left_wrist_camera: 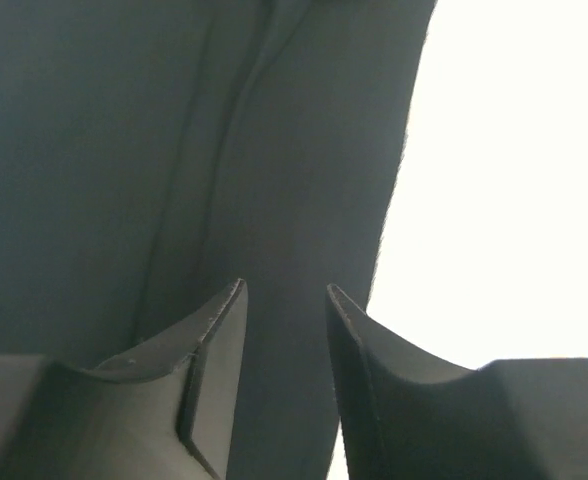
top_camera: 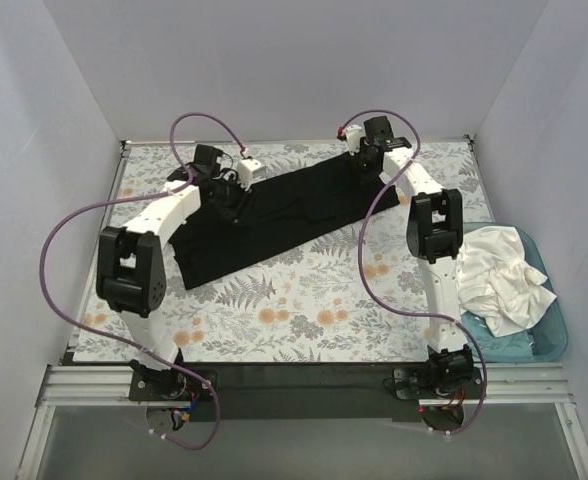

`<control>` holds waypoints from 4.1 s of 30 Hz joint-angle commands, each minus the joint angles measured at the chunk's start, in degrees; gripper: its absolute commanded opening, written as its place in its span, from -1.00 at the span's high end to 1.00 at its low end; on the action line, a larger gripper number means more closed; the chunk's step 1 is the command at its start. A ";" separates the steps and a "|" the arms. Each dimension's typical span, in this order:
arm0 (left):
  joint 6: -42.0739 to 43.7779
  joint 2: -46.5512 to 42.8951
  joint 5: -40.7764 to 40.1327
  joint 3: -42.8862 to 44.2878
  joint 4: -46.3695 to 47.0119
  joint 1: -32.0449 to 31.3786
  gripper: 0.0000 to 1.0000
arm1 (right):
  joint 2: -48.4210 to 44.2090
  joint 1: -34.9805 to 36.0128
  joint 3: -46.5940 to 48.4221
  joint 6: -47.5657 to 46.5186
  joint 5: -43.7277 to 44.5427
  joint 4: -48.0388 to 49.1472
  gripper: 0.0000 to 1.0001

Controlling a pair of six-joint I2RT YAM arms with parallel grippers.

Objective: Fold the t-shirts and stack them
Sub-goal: Fold the tshirt

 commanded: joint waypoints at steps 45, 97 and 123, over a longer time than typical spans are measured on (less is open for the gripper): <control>-1.45 3.88 10.23 13.75 -13.34 -39.99 0.31 | -30.92 -12.42 -24.91 3.34 -16.53 -11.54 -0.35; -44.88 29.98 -13.65 21.77 14.70 -1.57 0.48 | 7.14 3.05 4.62 12.30 -10.47 7.79 0.01; -46.14 7.85 5.24 12.46 17.70 5.99 0.10 | -30.65 7.70 -33.69 7.39 -26.74 -2.13 -0.14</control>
